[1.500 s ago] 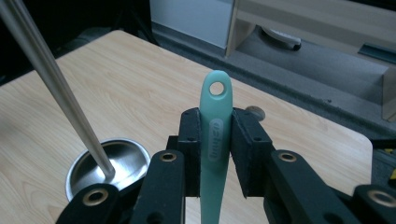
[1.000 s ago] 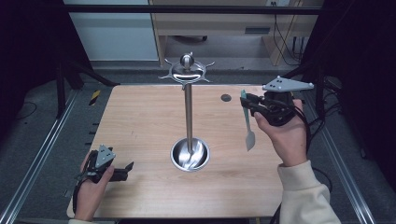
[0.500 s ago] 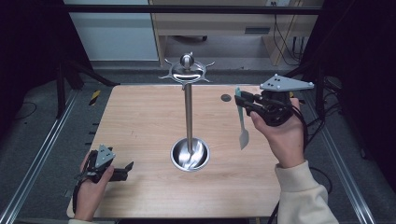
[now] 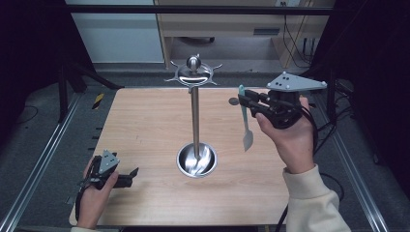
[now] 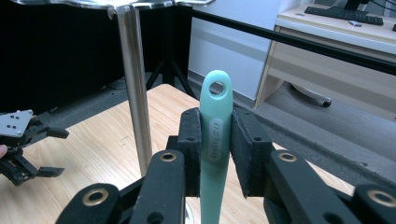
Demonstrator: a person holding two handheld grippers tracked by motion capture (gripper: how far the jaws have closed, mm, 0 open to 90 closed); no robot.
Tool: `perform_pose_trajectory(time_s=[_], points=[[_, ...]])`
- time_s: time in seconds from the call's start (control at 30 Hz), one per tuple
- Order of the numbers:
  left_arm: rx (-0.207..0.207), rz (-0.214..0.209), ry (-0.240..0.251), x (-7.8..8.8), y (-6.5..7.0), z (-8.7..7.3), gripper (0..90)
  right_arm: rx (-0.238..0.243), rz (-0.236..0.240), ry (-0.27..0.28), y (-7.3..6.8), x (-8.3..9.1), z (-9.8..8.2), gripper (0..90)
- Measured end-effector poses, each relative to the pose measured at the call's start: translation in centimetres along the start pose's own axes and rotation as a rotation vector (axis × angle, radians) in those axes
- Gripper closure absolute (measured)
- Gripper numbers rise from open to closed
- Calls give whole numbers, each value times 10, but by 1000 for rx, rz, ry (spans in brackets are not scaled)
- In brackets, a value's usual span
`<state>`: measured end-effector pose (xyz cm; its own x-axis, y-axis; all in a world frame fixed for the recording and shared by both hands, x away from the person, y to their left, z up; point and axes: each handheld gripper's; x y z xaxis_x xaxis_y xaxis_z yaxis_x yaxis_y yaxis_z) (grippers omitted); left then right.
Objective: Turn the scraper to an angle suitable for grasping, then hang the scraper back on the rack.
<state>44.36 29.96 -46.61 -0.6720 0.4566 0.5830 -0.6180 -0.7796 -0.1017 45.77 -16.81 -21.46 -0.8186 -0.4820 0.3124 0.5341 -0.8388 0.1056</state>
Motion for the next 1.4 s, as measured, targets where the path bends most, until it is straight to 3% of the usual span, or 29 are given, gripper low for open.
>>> perform_pose_trajectory(time_s=[0.93, 1.4], points=[[5, 8, 10, 2, -1, 0, 27, 27, 24, 63, -15, 19, 20, 744], [4, 9, 10, 2, -1, 0, 27, 40, 64, 69, -25, 18, 22, 743]])
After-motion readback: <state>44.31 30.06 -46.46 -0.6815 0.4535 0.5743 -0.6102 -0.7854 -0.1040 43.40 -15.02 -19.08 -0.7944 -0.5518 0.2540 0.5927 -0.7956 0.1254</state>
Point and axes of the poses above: each handheld gripper's, and its own axes: x roughly backward along the jaws, z roughly out of its top, y roughly to its right, and after that the axes turned 8 degrees about -z, right-handed
